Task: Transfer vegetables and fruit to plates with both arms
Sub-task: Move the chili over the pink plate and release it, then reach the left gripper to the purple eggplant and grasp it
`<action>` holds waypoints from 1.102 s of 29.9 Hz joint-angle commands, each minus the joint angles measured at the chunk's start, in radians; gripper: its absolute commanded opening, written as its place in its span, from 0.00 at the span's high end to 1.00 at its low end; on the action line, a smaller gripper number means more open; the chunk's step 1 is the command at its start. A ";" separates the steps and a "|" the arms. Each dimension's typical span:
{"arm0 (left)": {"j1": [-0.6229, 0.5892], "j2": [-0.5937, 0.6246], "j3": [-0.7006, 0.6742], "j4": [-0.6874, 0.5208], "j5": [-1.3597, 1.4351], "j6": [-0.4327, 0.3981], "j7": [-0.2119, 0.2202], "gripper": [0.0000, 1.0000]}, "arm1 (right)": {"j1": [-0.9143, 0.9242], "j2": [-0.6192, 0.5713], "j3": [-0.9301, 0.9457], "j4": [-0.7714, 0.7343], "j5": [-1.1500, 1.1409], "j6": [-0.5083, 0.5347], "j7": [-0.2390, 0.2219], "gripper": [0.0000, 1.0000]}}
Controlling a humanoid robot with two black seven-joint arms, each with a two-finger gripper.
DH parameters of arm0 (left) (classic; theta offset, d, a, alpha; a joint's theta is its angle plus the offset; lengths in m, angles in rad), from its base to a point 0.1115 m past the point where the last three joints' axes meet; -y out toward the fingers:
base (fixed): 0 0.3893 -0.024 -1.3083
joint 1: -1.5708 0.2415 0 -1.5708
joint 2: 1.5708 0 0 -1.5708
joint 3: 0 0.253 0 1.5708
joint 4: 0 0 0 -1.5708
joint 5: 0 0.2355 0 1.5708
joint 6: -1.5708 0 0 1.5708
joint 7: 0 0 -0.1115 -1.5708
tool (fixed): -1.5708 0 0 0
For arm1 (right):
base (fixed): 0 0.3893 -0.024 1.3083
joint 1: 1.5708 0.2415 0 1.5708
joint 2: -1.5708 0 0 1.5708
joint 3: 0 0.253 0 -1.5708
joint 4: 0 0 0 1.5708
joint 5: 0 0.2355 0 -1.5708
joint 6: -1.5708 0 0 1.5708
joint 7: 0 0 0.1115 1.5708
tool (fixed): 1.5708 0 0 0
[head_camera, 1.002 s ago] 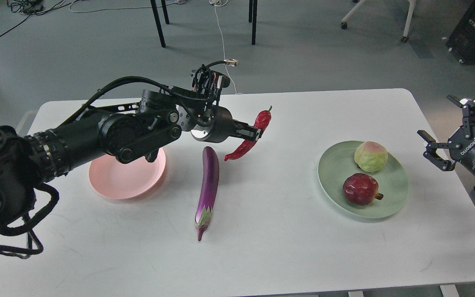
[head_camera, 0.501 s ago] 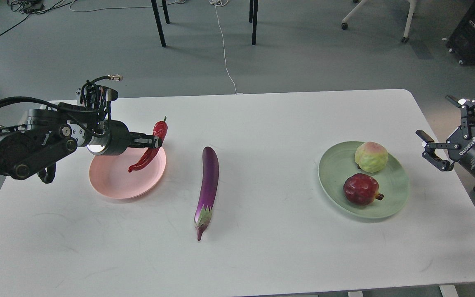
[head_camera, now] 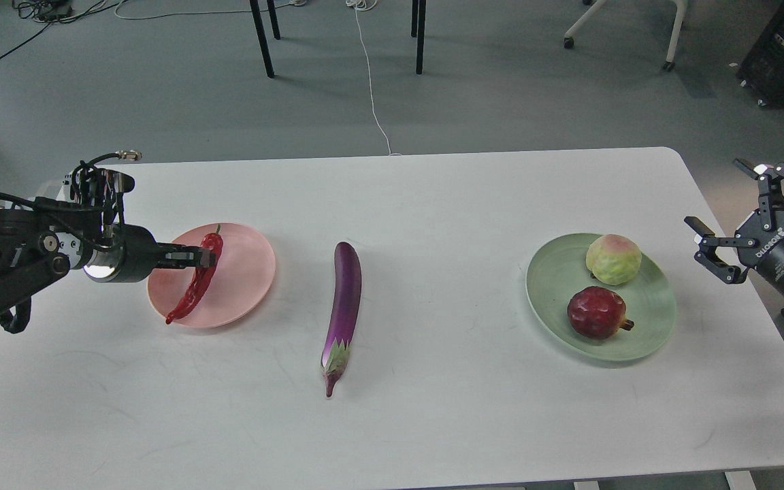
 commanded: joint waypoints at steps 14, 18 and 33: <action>-0.157 -0.203 -0.017 -0.156 0.021 0.000 0.010 0.02 | -0.003 -0.003 0.002 0.000 0.000 0.000 0.000 0.01; -0.129 -0.245 -0.009 -0.189 0.016 0.050 0.102 0.02 | -0.012 -0.008 0.003 -0.001 0.000 0.000 0.000 0.01; -0.048 -0.280 -0.002 -0.193 0.024 0.082 0.185 0.02 | -0.031 -0.006 0.003 -0.001 0.000 0.000 0.000 0.01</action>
